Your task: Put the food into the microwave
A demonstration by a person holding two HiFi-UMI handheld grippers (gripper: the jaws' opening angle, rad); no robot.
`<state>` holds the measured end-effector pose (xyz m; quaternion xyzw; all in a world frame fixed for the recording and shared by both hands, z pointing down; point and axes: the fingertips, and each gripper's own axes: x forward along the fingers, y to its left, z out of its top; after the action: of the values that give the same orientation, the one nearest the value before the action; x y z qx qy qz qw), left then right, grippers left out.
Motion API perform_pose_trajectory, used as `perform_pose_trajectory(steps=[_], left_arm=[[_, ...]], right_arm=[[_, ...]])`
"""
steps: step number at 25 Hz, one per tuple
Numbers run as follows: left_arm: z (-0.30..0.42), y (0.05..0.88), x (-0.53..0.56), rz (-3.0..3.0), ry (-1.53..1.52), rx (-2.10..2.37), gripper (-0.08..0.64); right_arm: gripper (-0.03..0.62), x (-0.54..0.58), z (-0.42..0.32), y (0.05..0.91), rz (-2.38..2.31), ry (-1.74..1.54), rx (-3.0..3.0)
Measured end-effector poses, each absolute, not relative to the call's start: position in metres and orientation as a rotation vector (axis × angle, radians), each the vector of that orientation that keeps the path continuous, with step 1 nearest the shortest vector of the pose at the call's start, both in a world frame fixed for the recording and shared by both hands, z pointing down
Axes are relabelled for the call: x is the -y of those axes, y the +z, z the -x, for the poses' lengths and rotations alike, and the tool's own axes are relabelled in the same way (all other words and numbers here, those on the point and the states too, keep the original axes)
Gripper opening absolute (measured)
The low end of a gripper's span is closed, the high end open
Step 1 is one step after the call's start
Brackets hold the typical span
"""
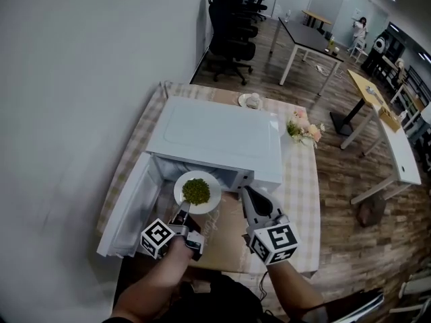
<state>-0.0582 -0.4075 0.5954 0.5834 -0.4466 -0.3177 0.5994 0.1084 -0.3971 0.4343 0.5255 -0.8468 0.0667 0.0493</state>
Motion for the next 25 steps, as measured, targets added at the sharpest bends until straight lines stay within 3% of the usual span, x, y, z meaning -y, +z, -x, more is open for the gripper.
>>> perform_pose_trajectory(steps=[25], left_arm=[[0.054, 0.688, 0.468, -1.204, -0.717, 1.142, 0.038]], right_arm=[[0.003, 0.44, -0.119, 0.469, -1.489, 0.275, 2.593]])
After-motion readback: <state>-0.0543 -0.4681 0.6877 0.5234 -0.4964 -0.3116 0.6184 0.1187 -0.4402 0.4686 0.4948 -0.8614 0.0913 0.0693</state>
